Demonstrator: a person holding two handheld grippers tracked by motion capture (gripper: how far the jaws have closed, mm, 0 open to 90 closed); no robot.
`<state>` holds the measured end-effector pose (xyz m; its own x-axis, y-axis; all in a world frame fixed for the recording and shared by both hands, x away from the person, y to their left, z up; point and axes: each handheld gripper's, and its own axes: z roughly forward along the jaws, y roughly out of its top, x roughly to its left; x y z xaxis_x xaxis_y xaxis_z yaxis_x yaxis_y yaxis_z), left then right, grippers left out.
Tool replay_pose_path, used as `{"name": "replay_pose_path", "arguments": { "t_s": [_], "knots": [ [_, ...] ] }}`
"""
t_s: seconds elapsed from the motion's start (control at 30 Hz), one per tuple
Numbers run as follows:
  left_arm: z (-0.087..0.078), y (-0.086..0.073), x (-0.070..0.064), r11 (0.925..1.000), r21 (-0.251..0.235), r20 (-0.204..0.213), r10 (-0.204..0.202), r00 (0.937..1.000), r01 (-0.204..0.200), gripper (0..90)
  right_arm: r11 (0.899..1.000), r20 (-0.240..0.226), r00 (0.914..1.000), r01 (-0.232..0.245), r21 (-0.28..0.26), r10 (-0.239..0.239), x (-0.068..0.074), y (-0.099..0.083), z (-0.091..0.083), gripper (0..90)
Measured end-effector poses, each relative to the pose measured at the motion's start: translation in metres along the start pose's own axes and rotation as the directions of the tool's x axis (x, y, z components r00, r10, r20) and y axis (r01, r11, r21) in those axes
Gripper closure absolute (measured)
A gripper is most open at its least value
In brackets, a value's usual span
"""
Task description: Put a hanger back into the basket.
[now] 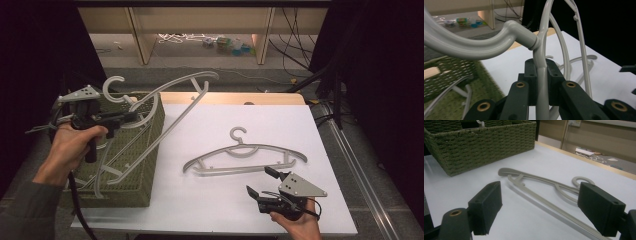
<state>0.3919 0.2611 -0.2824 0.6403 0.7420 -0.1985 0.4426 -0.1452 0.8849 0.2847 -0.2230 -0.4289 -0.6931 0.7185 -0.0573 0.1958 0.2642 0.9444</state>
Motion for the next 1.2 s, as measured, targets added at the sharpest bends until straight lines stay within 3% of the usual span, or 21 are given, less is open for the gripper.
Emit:
{"name": "replay_pose_path", "arguments": {
  "t_s": [0.07, 0.47, 0.53, 0.57, 0.6, 0.77, 0.8, 0.9, 1.0, 1.13, 1.2],
  "knots": [
    [-0.005, -0.001, 0.013, 0.9999, 0.004, -0.023, -0.016, 0.9996, 0.016, 81.7, 1.0, -0.008, 1.0, -0.002, 0.004, 0.002, 0.0, 0.0, 0.0, 20.5],
    [-0.011, -0.005, 0.05, 0.9974, 0.031, -0.103, -0.062, 0.9928, 0.065, 81.7, 1.0, -0.011, 0.9999, 0.001, -0.006, -0.001, 0.001, 0.001, 0.0, 20.2],
    [-0.013, -0.006, 0.056, 0.9968, 0.04, -0.127, -0.064, 0.9898, 0.07, 81.7, 1.0, -0.011, 0.9999, 0.003, -0.009, -0.003, 0.0, 0.001, 0.0, 20.2],
    [-0.015, -0.007, 0.063, 0.9965, 0.042, -0.159, -0.065, 0.9851, 0.073, 81.8, 1.0, -0.011, 0.9999, 0.001, -0.009, -0.001, 0.0, 0.001, 0.0, 20.2],
    [-0.015, -0.007, 0.063, 0.9965, 0.042, -0.159, -0.065, 0.9851, 0.073, 81.7, 1.0, -0.011, 0.9999, 0.001, -0.009, -0.001, 0.0, 0.001, 0.0, 20.2],
    [-0.019, -0.012, 0.081, 0.9952, 0.065, -0.237, -0.056, 0.9699, 0.073, 81.7, 1.0, -0.013, 0.9999, 0.002, -0.006, -0.002, 0.0, 0.001, 0.0, 20.2],
    [-0.02, -0.014, 0.087, 0.9947, 0.056, -0.229, -0.071, 0.9708, 0.086, 81.6, 1.0, -0.012, 0.9999, 0.002, -0.006, -0.002, 0.0, 0.001, 0.0, 20.2],
    [-0.021, -0.016, 0.094, 0.995, 0.061, -0.242, -0.062, 0.9684, 0.079, 81.7, 1.0, -0.015, 0.9999, -0.002, 0.003, 0.002, 0.0, 0.0, 0.0, 20.2],
    [-0.022, -0.018, 0.103, 0.9926, 0.078, -0.269, -0.069, 0.9607, 0.093, 81.7, 1.0, -0.015, 0.9999, 0.0, 0.003, 0.0, 0.0, 0.0, 0.001, 20.2],
    [-0.022, -0.02, 0.115, 0.9924, 0.065, -0.299, -0.081, 0.9509, 0.105, 81.7, 1.0, -0.019, 0.9998, 0.007, -0.002, -0.007, 0.0, 0.0, 0.001, 20.2],
    [-0.021, -0.02, 0.118, 0.9936, 0.065, -0.302, -0.069, 0.9507, 0.093, 81.7, 1.0, -0.015, 0.9999, 0.005, -0.005, -0.005, 0.0, 0.0, 0.002, 20.2]
  ]
}}
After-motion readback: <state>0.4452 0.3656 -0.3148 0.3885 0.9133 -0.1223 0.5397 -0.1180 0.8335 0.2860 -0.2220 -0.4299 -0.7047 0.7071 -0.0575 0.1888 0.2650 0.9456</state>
